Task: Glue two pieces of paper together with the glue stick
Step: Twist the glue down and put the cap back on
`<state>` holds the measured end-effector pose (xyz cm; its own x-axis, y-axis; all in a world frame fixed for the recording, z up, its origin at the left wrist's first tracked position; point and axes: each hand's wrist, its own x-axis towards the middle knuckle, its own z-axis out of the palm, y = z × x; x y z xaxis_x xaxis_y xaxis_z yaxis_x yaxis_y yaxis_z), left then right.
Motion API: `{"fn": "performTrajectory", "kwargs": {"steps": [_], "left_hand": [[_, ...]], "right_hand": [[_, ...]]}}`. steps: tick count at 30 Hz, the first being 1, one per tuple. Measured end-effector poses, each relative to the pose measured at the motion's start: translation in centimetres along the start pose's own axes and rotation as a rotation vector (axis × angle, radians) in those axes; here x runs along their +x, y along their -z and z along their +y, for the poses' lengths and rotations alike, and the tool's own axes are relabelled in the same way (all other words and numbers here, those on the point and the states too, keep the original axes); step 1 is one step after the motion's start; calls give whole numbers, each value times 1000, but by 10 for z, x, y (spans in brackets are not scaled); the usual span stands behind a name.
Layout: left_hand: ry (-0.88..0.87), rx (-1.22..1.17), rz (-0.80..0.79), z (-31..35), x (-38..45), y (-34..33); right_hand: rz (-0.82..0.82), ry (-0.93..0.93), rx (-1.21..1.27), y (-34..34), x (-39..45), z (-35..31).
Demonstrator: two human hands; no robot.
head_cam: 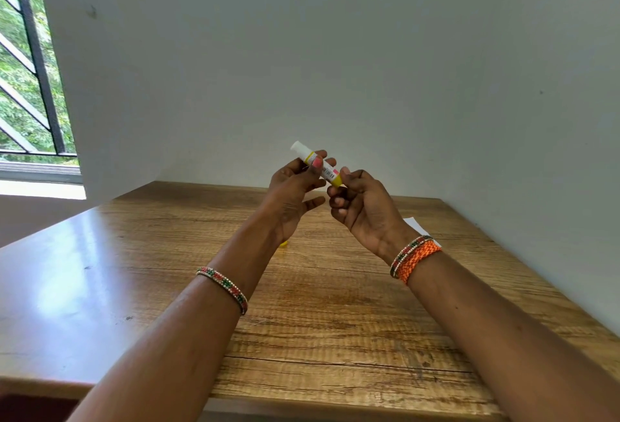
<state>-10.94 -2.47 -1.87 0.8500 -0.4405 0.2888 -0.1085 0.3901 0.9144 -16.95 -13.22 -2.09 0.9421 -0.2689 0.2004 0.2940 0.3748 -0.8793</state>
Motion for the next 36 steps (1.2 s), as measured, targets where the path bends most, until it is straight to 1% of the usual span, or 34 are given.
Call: {"fn": "performTrajectory", "kwargs": {"steps": [3,9,13,15,19,22,25,28,30,33,34,36], "left_hand": [[-34,2,10,0,0,-1],[-74,72,169,-2,1,0],[-68,50,220,-3,1,-1],[-51,35,174,-3,1,1],[-58,-26,-55,-1,2,3],[-88,-57,-114,1,3,5],[-106,-36,-64,0,4,7],[-102,-26,16,0,3,5],[-81,-6,96,-1,4,5],[-52,17,218,-4,5,4],[-42,18,247,-5,5,4],[-18,11,266,-6,4,2]], "right_hand": [[-24,-14,8,1,1,0],[-15,87,-84,-1,2,2],[2,51,-61,-4,3,6],[0,16,-19,-3,4,6],[-43,-39,61,1,5,5],[-69,-54,68,0,5,4],[-57,-42,49,-2,5,4],[-28,10,7,-3,4,4],[-3,75,-95,-4,4,4],[64,188,-315,-6,3,7],[80,213,-359,-7,3,7],[89,216,-371,-8,2,8]]}}
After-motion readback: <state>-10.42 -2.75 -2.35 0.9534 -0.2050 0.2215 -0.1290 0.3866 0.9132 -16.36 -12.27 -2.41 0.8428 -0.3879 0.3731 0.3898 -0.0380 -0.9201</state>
